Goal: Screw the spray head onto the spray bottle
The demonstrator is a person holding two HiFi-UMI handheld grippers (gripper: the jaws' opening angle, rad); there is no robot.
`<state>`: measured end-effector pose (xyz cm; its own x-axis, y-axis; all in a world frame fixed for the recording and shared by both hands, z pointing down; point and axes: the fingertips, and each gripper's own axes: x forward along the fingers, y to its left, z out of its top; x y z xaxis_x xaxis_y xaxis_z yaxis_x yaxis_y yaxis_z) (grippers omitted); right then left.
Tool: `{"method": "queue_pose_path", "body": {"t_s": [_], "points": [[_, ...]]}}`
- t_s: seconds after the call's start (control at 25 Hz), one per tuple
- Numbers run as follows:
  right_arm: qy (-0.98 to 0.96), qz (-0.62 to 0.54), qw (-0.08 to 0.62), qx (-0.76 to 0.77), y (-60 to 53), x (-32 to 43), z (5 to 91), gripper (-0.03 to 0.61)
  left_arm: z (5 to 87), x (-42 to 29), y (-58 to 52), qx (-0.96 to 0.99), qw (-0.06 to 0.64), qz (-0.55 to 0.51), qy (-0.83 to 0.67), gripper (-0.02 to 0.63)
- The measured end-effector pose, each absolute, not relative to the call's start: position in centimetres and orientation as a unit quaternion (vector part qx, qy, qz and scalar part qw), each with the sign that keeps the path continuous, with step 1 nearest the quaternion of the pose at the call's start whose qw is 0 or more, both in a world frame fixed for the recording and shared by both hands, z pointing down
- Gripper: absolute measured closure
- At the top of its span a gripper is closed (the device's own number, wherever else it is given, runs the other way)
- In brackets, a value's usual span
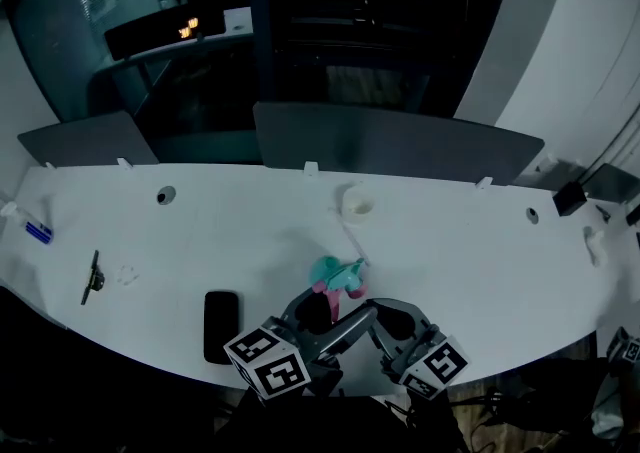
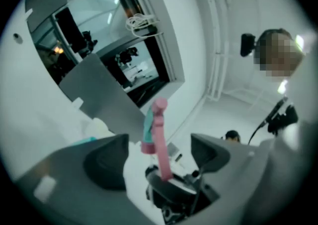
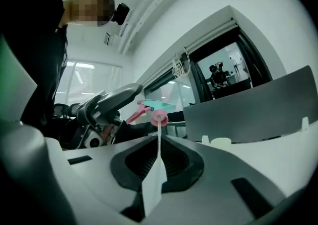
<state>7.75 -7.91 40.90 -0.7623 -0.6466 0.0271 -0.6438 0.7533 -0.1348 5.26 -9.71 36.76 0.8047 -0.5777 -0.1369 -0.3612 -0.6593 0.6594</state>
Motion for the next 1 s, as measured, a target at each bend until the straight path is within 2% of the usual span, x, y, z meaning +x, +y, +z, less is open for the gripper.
{"method": "queue_pose_path", "body": {"t_s": [0.12,0.32,0.44,1.0], "points": [[0.94,-0.07,0.008,-0.333,-7.4,6.7,41.3,0.555,37.1,4.6,-9.7,0.896,0.322,-0.159,-0.261,0.227],[0.945,-0.066,0.001,-0.321,-7.1,5.6,41.8,0.555,38.2,3.4,-10.0,0.892,0.329,-0.141,-0.276,0.335],[0.945,-0.072,0.002,-0.318,-7.1,5.2,42.0,0.555,38.5,2.7,-10.2,0.888,0.332,-0.139,-0.286,0.474],[0.951,-0.078,0.003,-0.3,-7.4,3.7,42.4,0.555,39.1,1.2,-10.6,0.879,0.356,-0.136,-0.288,0.478]]}}
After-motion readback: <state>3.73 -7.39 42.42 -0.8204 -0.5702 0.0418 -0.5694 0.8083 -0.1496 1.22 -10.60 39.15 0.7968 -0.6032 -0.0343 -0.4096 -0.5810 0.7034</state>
